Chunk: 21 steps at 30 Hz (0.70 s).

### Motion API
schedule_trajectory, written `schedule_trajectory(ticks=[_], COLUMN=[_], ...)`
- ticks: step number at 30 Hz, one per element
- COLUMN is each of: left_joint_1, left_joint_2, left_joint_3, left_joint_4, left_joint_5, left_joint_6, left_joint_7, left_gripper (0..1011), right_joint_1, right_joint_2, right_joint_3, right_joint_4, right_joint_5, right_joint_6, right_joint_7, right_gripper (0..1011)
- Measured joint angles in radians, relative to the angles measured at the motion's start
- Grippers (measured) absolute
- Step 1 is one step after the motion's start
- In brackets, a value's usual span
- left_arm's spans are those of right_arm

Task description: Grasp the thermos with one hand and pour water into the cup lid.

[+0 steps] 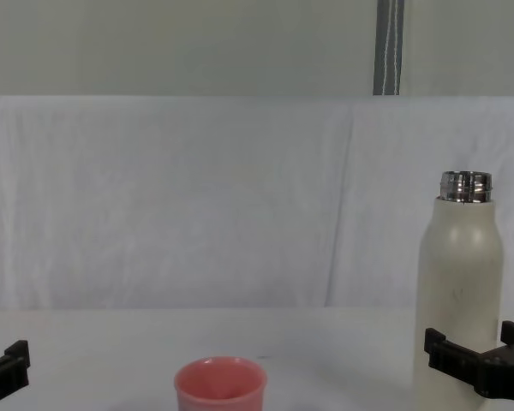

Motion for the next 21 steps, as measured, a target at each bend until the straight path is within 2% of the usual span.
schedule_trajectory(ticks=[21], left_joint_1=[0.0], left_joint_2=[0.0], left_joint_3=[0.0], left_joint_4=[0.0], left_joint_5=[0.0], left_joint_6=[0.0], left_joint_7=[0.0], left_gripper=[1001], right_joint_1=[0.067], right_joint_2=[-0.003], right_joint_3=[-0.006], right_joint_4=[0.09], right_joint_5=[0.012], right_joint_6=[-0.008], right_joint_7=[0.016], right_gripper=[1001])
